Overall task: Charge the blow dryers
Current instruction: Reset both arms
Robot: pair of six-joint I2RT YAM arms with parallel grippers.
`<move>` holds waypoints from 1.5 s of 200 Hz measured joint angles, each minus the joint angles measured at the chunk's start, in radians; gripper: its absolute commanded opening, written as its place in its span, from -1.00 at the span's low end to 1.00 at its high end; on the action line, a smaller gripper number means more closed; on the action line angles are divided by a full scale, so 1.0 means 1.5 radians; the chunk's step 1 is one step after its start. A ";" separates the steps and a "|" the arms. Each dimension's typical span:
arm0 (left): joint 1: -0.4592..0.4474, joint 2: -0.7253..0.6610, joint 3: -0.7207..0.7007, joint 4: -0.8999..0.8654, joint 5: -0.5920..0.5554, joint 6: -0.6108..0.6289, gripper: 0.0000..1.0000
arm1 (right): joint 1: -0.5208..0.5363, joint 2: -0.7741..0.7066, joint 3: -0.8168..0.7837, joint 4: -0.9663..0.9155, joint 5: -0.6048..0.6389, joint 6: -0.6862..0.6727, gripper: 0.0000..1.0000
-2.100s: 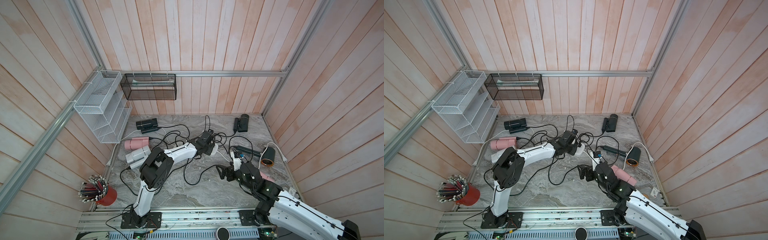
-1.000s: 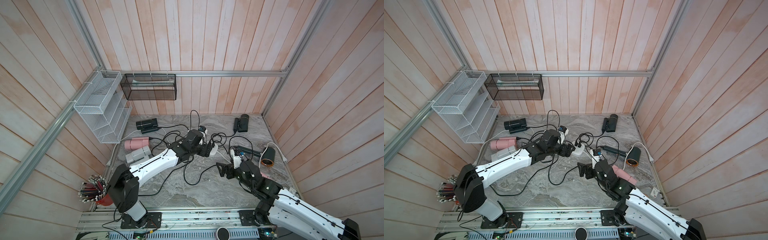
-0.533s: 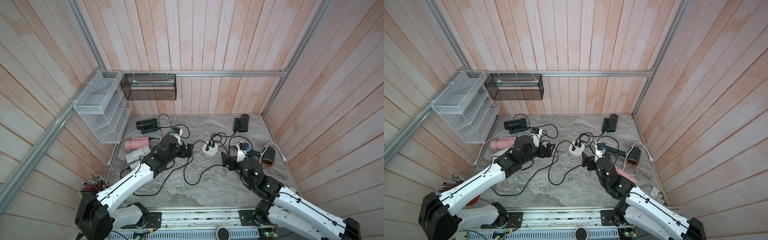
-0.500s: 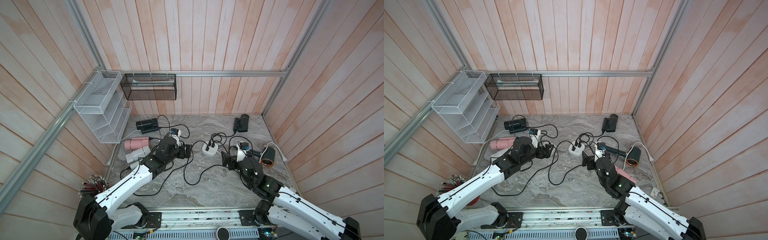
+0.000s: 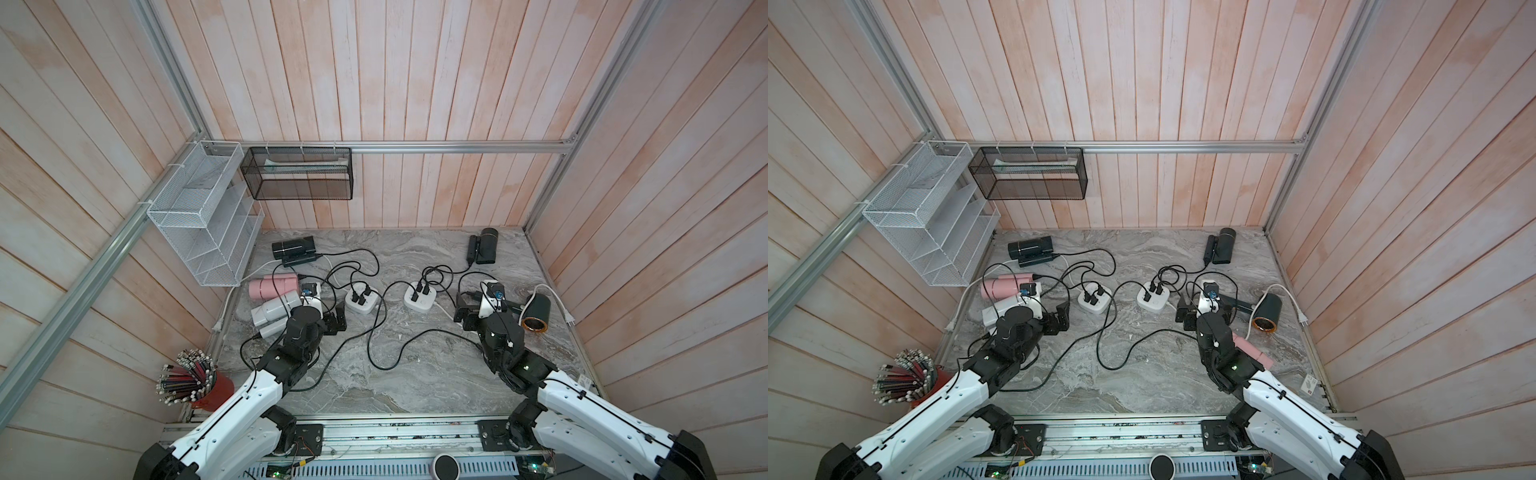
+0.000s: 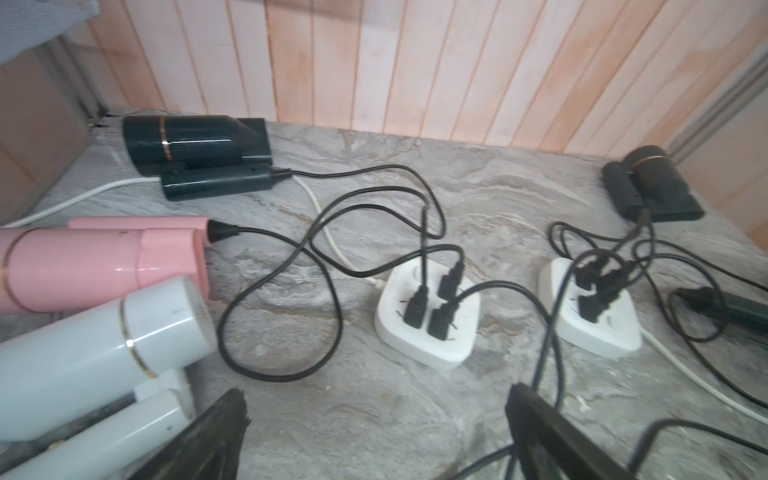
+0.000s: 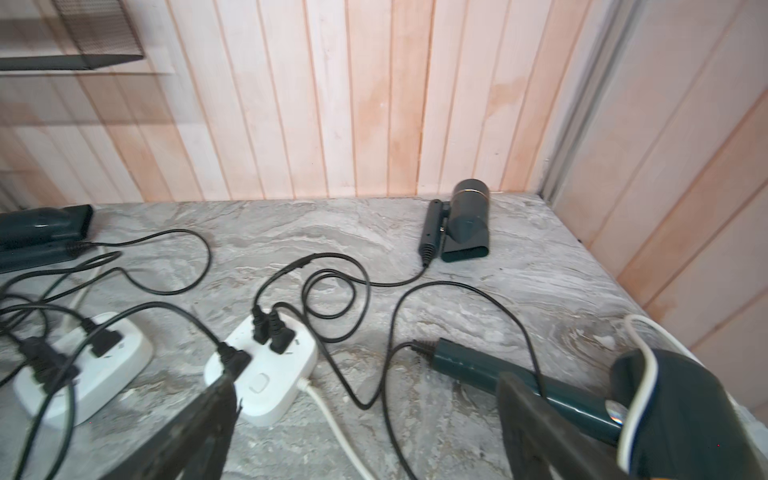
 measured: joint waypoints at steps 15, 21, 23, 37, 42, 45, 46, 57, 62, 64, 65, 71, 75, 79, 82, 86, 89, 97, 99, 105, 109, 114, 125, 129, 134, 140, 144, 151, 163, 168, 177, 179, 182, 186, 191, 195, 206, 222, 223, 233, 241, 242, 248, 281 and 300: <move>0.034 0.001 -0.020 0.024 -0.005 0.015 1.00 | -0.046 0.010 -0.005 0.019 -0.018 -0.003 0.99; 0.048 0.002 -0.027 0.034 -0.004 0.021 1.00 | -0.063 0.014 -0.006 0.028 -0.025 -0.004 1.00; 0.052 0.002 -0.029 0.038 -0.004 0.023 1.00 | -0.067 0.015 -0.006 0.029 -0.027 -0.004 1.00; 0.090 0.010 -0.042 0.066 0.004 0.037 1.00 | -0.096 0.023 -0.010 0.048 -0.038 -0.008 0.98; 0.105 0.016 -0.046 0.078 0.008 0.041 1.00 | -0.105 0.025 -0.011 0.053 -0.041 -0.009 0.98; 0.112 0.021 -0.047 0.083 0.009 0.043 1.00 | -0.111 0.027 -0.013 0.059 -0.044 -0.011 0.98; 0.116 0.023 -0.048 0.086 0.009 0.043 1.00 | -0.112 0.027 -0.014 0.060 -0.045 -0.011 0.98; 0.142 0.040 -0.050 0.104 0.020 0.051 1.00 | -0.129 0.030 -0.025 0.081 -0.055 -0.016 0.98; 0.153 0.049 -0.051 0.115 0.025 0.057 1.00 | -0.136 0.030 -0.032 0.093 -0.059 -0.019 0.98; 0.156 0.052 -0.052 0.117 0.026 0.060 1.00 | -0.139 0.030 -0.035 0.097 -0.061 -0.019 0.98; 0.159 0.055 -0.052 0.122 0.026 0.063 1.00 | -0.141 0.030 -0.036 0.098 -0.062 -0.020 0.98; 0.168 0.065 -0.053 0.135 0.028 0.070 1.00 | -0.151 0.030 -0.046 0.111 -0.068 -0.022 0.98; 0.173 0.072 -0.055 0.147 0.029 0.076 1.00 | -0.156 0.030 -0.052 0.117 -0.070 -0.023 0.98; 0.176 0.080 -0.057 0.158 0.029 0.082 1.00 | -0.163 0.031 -0.058 0.124 -0.072 -0.025 0.98; 0.179 0.084 -0.059 0.167 0.029 0.087 1.00 | -0.168 0.031 -0.063 0.128 -0.074 -0.025 0.98; 0.183 0.092 -0.062 0.178 0.030 0.093 0.99 | -0.174 0.032 -0.068 0.133 -0.076 -0.026 0.98; 0.186 0.096 -0.063 0.185 0.031 0.097 1.00 | -0.178 0.033 -0.071 0.135 -0.078 -0.027 0.98; 0.194 0.108 -0.069 0.205 0.037 0.105 1.00 | -0.190 0.037 -0.078 0.146 -0.082 -0.027 0.98; 0.196 0.112 -0.071 0.212 0.039 0.108 1.00 | -0.192 0.038 -0.079 0.148 -0.083 -0.027 0.98; 0.203 0.122 -0.078 0.232 0.042 0.113 1.00 | -0.200 0.042 -0.083 0.156 -0.086 -0.027 0.98; 0.208 0.129 -0.085 0.247 0.045 0.116 1.00 | -0.205 0.046 -0.086 0.164 -0.086 -0.027 0.98; 0.213 0.137 -0.093 0.267 0.049 0.120 1.00 | -0.212 0.050 -0.089 0.170 -0.088 -0.027 0.98; 0.220 0.153 -0.112 0.305 0.057 0.130 1.00 | -0.224 0.063 -0.094 0.186 -0.089 -0.028 0.98; 0.221 0.159 -0.118 0.317 0.059 0.132 1.00 | -0.229 0.067 -0.097 0.194 -0.090 -0.028 0.98; 0.222 0.168 -0.124 0.334 0.062 0.137 1.00 | -0.235 0.074 -0.101 0.202 -0.091 -0.028 0.98; 0.222 0.178 -0.131 0.352 0.067 0.143 1.00 | -0.241 0.081 -0.106 0.213 -0.092 -0.028 0.98; 0.222 0.185 -0.135 0.365 0.069 0.146 1.00 | -0.244 0.085 -0.108 0.219 -0.093 -0.029 0.98; 0.223 0.197 -0.138 0.383 0.075 0.153 1.00 | -0.251 0.095 -0.113 0.228 -0.095 -0.030 0.98; 0.223 0.212 -0.139 0.410 0.082 0.163 1.00 | -0.261 0.112 -0.116 0.245 -0.096 -0.030 0.98; 0.224 0.219 -0.139 0.426 0.084 0.169 1.00 | -0.264 0.120 -0.116 0.253 -0.097 -0.030 0.98; 0.225 0.228 -0.139 0.451 0.090 0.178 1.00 | -0.270 0.136 -0.117 0.269 -0.098 -0.030 0.98; 0.226 0.231 -0.139 0.456 0.092 0.180 1.00 | -0.271 0.140 -0.117 0.273 -0.098 -0.030 0.98; 0.226 0.233 -0.139 0.464 0.094 0.182 1.00 | -0.273 0.146 -0.118 0.278 -0.098 -0.030 0.98; 0.227 0.238 -0.139 0.473 0.095 0.186 1.00 | -0.275 0.153 -0.118 0.285 -0.098 -0.031 0.97; 0.227 0.244 -0.139 0.487 0.096 0.190 1.00 | -0.277 0.162 -0.119 0.294 -0.098 -0.032 0.98; 0.229 0.249 -0.139 0.496 0.099 0.193 1.00 | -0.279 0.170 -0.119 0.302 -0.098 -0.033 0.97; 0.232 0.262 -0.139 0.520 0.108 0.200 1.00 | -0.285 0.189 -0.122 0.322 -0.099 -0.037 0.98; 0.240 0.283 -0.139 0.552 0.123 0.205 1.00 | -0.294 0.215 -0.125 0.354 -0.101 -0.044 0.98; 0.240 0.285 -0.138 0.555 0.125 0.205 1.00 | -0.295 0.217 -0.125 0.357 -0.101 -0.045 0.98; 0.243 0.297 -0.138 0.572 0.132 0.207 1.00 | -0.301 0.231 -0.126 0.373 -0.104 -0.050 0.98; 0.245 0.306 -0.137 0.585 0.135 0.207 1.00 | -0.306 0.242 -0.126 0.387 -0.106 -0.052 0.98; 0.245 0.307 -0.137 0.587 0.135 0.207 1.00 | -0.306 0.243 -0.126 0.388 -0.106 -0.052 0.98; 0.245 0.314 -0.137 0.597 0.137 0.207 1.00 | -0.310 0.249 -0.126 0.397 -0.108 -0.054 0.98; 0.250 0.367 -0.137 0.665 0.149 0.210 1.00 | -0.334 0.287 -0.126 0.448 -0.125 -0.057 0.98; 0.259 0.398 -0.137 0.689 0.154 0.208 1.00 | -0.346 0.301 -0.129 0.475 -0.137 -0.057 0.97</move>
